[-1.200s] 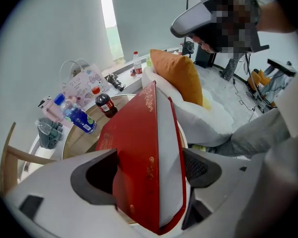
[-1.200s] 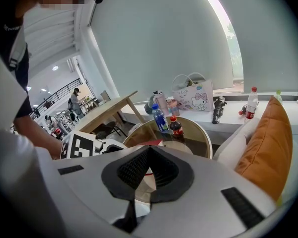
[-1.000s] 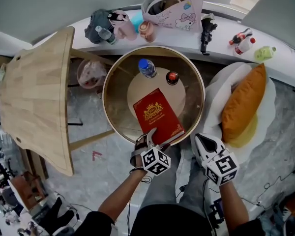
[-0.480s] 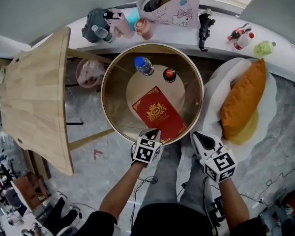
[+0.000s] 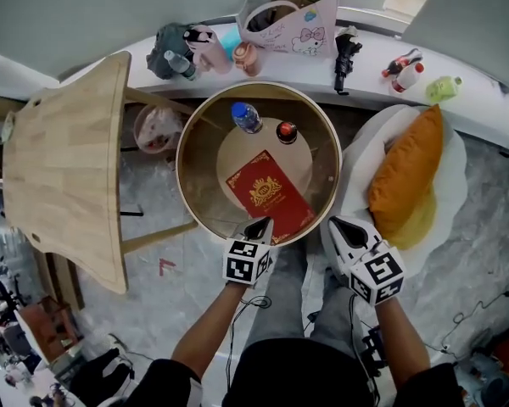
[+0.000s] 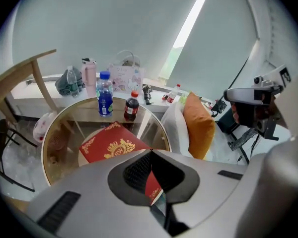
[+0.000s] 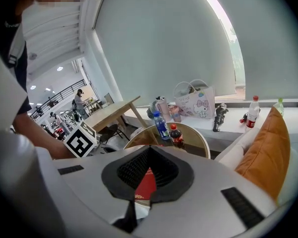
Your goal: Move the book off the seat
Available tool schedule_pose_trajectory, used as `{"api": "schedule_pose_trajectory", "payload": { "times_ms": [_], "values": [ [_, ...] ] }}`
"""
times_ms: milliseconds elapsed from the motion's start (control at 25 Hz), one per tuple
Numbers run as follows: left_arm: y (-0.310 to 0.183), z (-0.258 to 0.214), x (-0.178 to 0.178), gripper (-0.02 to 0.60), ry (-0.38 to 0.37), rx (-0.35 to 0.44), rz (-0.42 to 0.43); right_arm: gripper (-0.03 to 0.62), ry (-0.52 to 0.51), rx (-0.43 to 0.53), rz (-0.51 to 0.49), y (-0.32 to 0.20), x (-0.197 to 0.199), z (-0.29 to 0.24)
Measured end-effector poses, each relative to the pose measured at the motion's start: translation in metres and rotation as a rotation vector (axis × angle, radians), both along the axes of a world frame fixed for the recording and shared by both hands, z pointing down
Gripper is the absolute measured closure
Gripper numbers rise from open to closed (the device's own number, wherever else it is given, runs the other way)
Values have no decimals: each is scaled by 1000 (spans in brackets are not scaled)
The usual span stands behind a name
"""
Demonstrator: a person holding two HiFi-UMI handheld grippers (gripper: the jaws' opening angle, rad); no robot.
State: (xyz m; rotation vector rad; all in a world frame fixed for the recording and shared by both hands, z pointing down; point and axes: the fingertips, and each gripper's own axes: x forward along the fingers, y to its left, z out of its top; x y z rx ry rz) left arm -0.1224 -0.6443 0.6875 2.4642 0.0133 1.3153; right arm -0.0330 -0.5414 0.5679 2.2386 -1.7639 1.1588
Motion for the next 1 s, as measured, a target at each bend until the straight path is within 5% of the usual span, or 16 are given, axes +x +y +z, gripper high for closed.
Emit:
{"api": "schedule_pose_trajectory", "payload": {
  "times_ms": [400,1000],
  "values": [
    [8,-145,18,568,253,105,-77,588,107,143,-9,8,25,-112],
    [106,-295,46,569,503,238,-29,588,252,291,37,136,58,-234]
  ]
}}
